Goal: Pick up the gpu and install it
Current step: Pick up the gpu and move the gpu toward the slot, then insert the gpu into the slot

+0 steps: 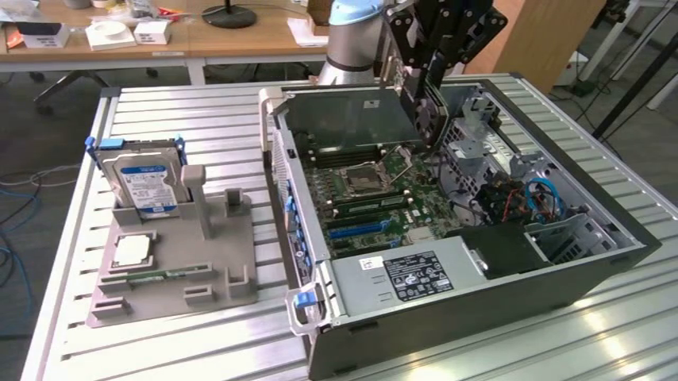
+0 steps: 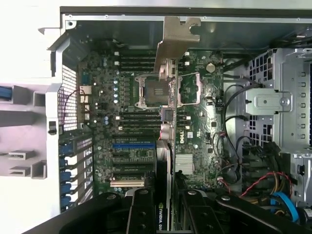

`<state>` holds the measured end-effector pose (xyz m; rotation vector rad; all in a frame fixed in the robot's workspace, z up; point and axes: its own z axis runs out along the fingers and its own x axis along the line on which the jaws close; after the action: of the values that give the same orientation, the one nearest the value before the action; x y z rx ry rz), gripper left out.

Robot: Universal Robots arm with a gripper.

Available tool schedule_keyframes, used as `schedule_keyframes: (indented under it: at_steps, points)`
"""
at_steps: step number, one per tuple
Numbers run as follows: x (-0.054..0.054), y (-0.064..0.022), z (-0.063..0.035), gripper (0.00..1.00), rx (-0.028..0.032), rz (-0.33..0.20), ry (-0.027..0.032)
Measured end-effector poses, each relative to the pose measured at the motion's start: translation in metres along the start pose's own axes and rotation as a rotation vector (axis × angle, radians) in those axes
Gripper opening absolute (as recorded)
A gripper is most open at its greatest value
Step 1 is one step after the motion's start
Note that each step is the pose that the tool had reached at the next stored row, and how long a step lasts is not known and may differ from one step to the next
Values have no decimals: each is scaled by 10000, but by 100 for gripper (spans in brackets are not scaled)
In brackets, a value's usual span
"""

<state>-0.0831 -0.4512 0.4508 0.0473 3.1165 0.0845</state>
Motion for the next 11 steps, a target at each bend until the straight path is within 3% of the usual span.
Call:
schedule_keyframes:
  at_steps: [3, 11]
  points:
    - [1, -3, 48, 27, 1, 1, 1]
    - [1, -3, 54, 27, 1, 0, 1]
